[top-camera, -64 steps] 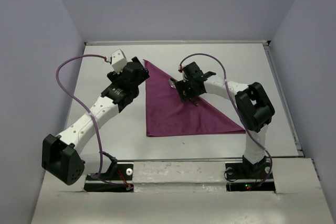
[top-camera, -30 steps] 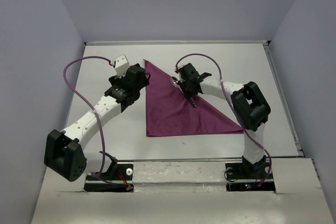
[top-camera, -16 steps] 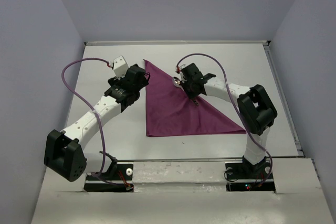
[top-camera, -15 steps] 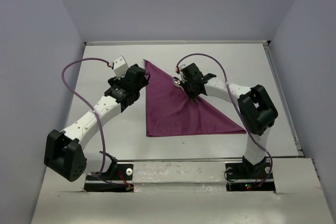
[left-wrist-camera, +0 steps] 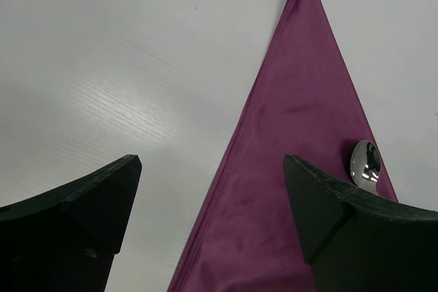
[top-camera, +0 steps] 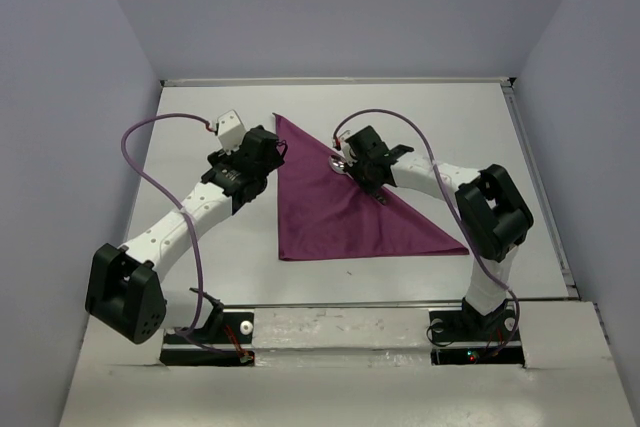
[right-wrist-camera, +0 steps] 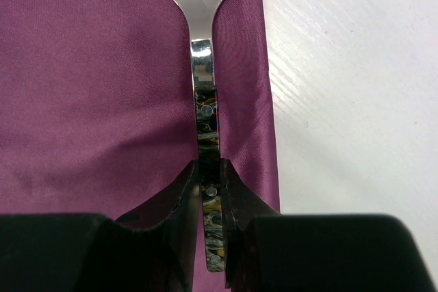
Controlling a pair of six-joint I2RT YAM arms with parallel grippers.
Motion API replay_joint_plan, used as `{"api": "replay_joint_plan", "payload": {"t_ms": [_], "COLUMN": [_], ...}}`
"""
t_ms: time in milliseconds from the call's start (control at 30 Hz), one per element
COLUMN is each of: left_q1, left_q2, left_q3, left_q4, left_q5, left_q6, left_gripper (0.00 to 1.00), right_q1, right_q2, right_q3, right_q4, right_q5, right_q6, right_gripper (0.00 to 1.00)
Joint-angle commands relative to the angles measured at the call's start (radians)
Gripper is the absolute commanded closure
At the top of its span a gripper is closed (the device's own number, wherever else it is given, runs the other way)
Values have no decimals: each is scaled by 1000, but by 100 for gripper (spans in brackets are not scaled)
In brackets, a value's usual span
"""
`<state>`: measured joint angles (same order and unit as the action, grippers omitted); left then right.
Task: Fold the napkin, place the utensils inside, and roll it up
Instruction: Adjust the spoon with the napkin.
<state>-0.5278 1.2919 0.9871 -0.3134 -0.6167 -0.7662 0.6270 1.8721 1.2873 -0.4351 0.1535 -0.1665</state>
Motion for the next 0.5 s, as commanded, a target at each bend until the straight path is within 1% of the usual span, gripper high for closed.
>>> {"api": "replay_joint_plan", "payload": {"t_ms": [0,100,200,367,400,467], "left_q1": [5,5,5,5,6,5], "left_q2": [9,14,15,18,15,9], "left_q3": [2,-1,-8,-16,-21,-27], "left_q4": [7,22,36,36,36,36], "left_q5": [6,37,55,51,48,44], "left_q6": [-18,-31,-35,-30,-28,-30], "left_gripper": [1,1,1,1,1,1], "right_q1": [10,19,19,19,19,19], "right_q2": [-21,-10,-2,-5,-7,-14], "right_q3": [38,41,41,49,50,53], "right_q4": [18,13,15,15,16,18], "right_q5": [14,24,44,69,76,83], "right_q6": [-30,-33,-28,-5,-1,2], "right_gripper": [96,94,86,63,56,49]}}
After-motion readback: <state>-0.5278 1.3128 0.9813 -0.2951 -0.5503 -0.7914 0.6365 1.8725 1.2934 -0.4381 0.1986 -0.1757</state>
